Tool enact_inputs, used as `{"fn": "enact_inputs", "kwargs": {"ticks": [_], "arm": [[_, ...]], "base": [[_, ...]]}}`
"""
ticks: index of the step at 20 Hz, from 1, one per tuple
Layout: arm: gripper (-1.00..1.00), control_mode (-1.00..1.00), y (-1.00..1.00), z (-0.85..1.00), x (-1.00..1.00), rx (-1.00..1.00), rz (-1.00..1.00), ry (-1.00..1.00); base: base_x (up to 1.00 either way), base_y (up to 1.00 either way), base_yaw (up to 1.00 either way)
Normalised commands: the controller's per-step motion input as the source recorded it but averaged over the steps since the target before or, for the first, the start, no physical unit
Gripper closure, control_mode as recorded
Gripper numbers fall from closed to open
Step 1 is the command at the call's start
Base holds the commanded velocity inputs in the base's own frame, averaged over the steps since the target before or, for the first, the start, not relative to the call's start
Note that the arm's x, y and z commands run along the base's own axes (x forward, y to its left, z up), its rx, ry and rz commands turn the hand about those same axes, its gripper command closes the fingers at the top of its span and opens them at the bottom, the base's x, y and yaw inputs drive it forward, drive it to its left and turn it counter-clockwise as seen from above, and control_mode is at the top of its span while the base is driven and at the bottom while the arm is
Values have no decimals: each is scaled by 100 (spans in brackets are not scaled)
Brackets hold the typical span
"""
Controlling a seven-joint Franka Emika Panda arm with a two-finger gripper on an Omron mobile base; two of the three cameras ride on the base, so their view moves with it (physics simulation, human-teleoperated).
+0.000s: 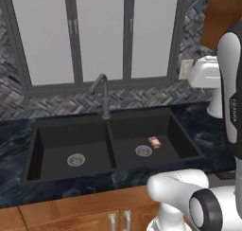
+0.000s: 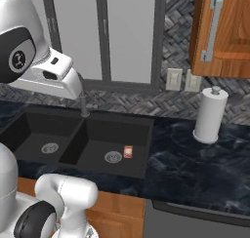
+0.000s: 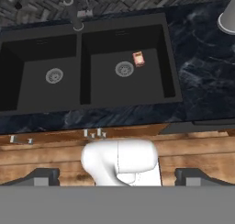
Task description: Pick up the bar soap and soap dispenser from the sink, and place them back in the cabinet, and close the cabinet door.
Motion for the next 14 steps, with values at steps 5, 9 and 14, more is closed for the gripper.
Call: {"fn": "enact_inputs", "kwargs": {"ticks": [5, 9, 14], "arm": [[-100, 100, 0, 0, 0, 0, 0, 0], [-100, 100, 0, 0, 0, 0, 0, 0], [-100, -100, -15, -25, 49, 0, 0, 0]], "base": [[49, -36, 0], [38, -26, 0], [9, -4, 0]]}}
